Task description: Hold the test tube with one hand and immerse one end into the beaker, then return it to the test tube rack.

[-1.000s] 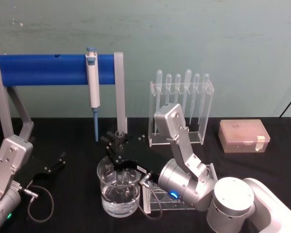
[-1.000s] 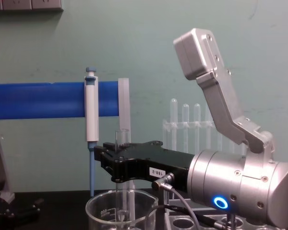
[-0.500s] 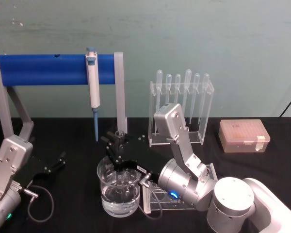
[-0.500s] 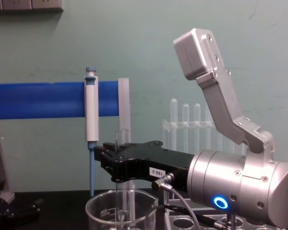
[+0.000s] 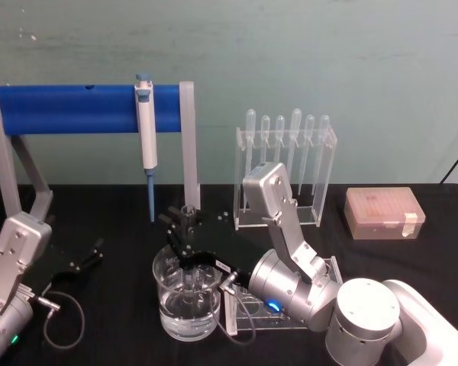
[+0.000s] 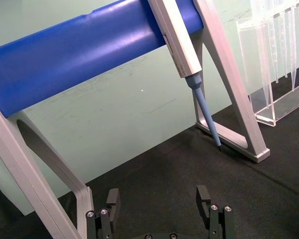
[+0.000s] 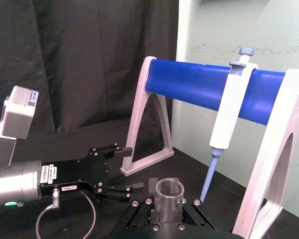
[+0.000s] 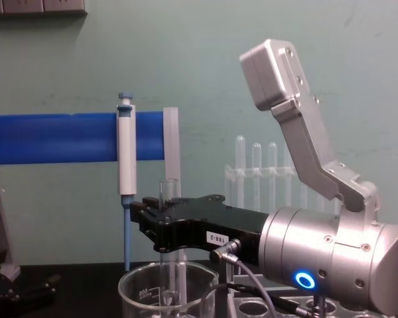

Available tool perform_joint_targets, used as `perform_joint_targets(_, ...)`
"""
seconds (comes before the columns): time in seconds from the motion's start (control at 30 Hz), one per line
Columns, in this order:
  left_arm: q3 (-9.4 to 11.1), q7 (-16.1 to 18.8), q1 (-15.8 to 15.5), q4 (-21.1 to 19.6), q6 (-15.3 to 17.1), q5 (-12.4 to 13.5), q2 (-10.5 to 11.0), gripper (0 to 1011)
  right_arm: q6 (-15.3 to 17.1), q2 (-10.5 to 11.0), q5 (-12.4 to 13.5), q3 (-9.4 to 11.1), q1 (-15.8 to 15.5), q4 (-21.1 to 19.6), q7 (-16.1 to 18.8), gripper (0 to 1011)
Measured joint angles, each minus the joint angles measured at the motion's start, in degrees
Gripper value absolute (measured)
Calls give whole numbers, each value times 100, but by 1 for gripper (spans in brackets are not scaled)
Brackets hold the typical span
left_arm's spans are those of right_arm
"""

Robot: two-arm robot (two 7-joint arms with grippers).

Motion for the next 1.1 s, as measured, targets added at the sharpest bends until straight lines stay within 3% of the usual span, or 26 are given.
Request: perform_joint_targets(1.1,0,0,0,0,0,0,0,1000,0,0,0,0,0,0,0,136)
